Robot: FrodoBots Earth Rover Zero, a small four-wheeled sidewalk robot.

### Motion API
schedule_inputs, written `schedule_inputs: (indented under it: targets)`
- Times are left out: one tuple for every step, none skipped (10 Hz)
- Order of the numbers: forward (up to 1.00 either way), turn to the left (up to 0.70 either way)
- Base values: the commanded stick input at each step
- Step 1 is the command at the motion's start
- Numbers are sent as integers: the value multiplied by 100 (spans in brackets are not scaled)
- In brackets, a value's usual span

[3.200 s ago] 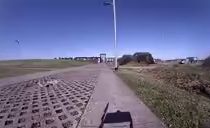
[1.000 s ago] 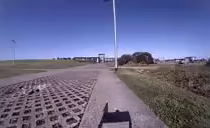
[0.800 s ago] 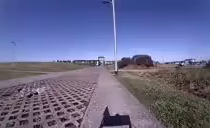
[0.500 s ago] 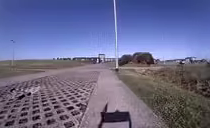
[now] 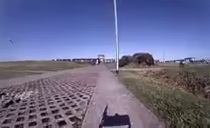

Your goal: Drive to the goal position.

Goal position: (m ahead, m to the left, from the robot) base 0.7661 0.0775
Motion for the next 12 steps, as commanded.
schedule_inputs:
  targets:
    - [0,0]
    - [0,0]
    - [10,0]
    - [57,0]
    - [100,0]
    - [100,0]
    - [100,0]
    - [100,0]
    - [100,0]
    - [100,0]
    - [100,0]
    - [100,0]
